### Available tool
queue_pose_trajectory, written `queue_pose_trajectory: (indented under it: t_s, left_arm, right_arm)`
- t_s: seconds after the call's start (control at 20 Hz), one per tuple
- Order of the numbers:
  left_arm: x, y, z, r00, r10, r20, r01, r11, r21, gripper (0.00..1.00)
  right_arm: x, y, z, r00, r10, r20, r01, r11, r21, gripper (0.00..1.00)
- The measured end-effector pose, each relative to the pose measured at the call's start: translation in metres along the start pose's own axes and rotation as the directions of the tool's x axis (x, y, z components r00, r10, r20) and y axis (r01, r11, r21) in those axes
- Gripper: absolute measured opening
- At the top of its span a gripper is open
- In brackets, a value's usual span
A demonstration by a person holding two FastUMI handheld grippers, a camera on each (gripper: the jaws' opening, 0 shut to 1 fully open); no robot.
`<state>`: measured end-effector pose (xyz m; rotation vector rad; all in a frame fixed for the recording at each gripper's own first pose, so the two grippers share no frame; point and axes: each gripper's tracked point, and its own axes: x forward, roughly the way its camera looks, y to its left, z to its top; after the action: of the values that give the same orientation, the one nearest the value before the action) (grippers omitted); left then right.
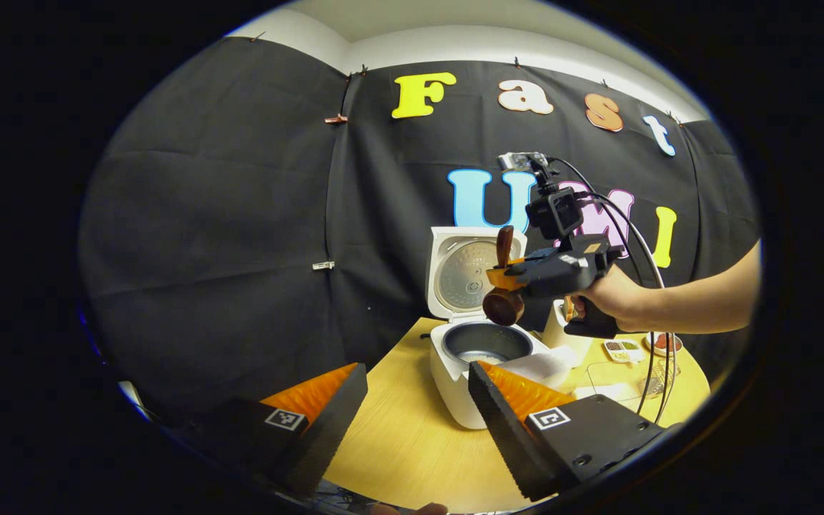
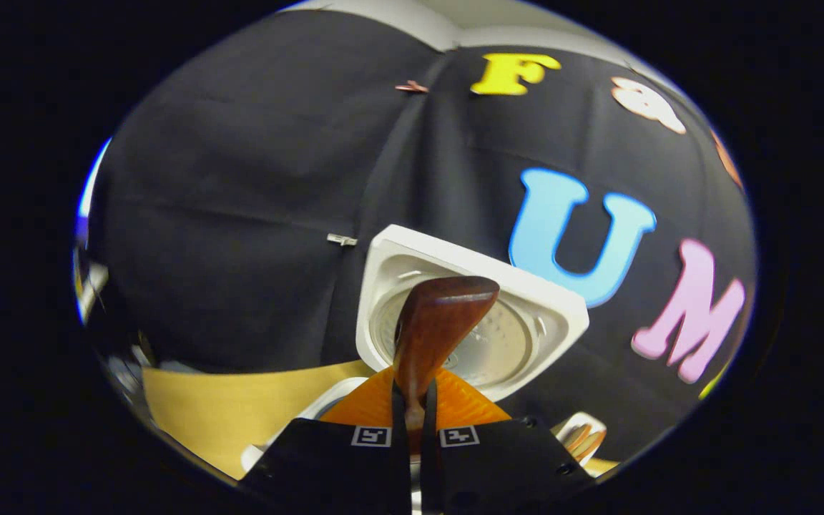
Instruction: Close the left gripper, press the button to open the rice cooker; take a wooden spoon from the chopstick holder with the right hand, scoop a spoonful of rice and pour it into the rice cooker, then put the wooden spoon back into the chopstick holder.
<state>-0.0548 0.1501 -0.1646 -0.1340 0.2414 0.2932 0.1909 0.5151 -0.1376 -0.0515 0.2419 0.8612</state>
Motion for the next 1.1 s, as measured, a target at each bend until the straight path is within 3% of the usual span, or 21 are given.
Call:
queue_pose_trajectory:
  t_s: [0.15,0.35,0.65,0.9,1.1]
  left_arm:
    - [-0.010,-0.007,0.006,1.000,-0.010,0.016,0.010,1.000,0.001,0.98]
    - [-0.021,-0.019,0.011,0.999,-0.029,0.036,0.029,1.000,0.009,0.98]
    - [-0.028,-0.045,0.016,0.996,-0.074,0.047,0.073,0.997,0.014,0.98]
    - [-0.026,-0.061,0.028,0.991,-0.114,0.069,0.111,0.993,0.049,0.98]
    - [-0.025,-0.072,0.040,0.986,-0.138,0.093,0.131,0.988,0.086,0.98]
  right_arm:
    - [-0.020,-0.028,0.005,1.000,-0.027,0.009,0.024,0.973,0.229,0.10]
    - [-0.069,-0.069,0.017,0.997,-0.063,0.049,0.039,0.922,0.385,0.10]
    - [-0.178,-0.127,0.039,0.972,-0.175,0.153,0.099,0.907,0.409,0.10]
    - [-0.261,-0.189,0.018,0.941,-0.302,0.154,0.215,0.883,0.418,0.10]
    - [-0.325,-0.237,-0.016,0.903,-0.412,0.119,0.325,0.838,0.437,0.10]
